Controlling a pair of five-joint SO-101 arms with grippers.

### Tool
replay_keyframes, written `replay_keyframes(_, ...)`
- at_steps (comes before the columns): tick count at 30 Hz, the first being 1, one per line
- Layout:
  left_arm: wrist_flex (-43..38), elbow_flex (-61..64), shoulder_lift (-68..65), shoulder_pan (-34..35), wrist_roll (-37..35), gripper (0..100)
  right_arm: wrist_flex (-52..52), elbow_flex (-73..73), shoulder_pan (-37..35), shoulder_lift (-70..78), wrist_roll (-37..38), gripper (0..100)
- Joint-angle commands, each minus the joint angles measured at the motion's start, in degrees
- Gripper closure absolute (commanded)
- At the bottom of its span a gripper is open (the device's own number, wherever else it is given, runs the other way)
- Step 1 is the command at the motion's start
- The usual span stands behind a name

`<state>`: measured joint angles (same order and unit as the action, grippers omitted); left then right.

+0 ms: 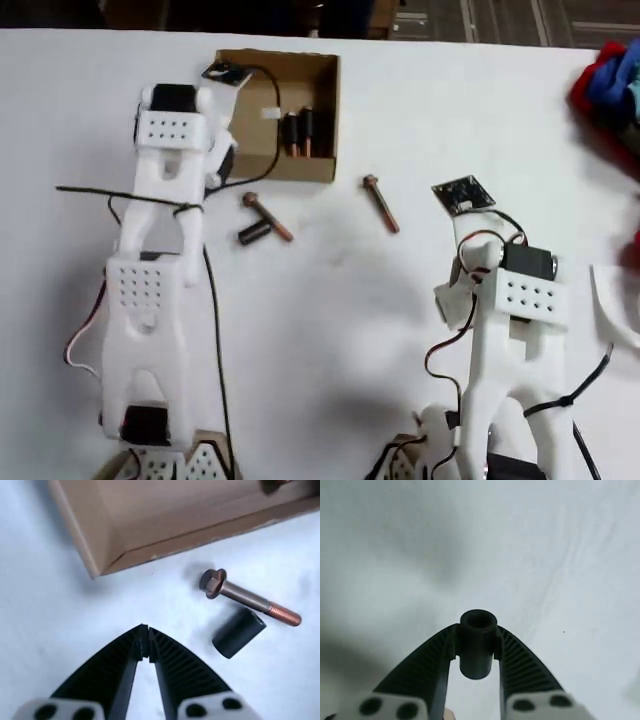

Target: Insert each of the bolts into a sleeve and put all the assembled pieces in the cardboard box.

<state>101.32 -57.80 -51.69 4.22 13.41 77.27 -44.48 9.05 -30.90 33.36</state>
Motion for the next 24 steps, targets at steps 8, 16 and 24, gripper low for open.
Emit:
replay_keyframes(8, 0.97, 4.35, 4.13, -5.1, -26.64, 76, -1.36, 0.18, 0.31, -1.63, 0.35, 97.5)
replay_keyframes(16, -0.09, 4.44, 3.96, -5.1, -45.19, 74, -1.36, 0.18, 0.57, -1.63, 0.35, 97.5)
replay_keyframes(24, -0.7, 3.91, -0.53, -6.95, -48.35, 74, -1.45, 0.26, 0.31, -1.63, 0.35, 97.5)
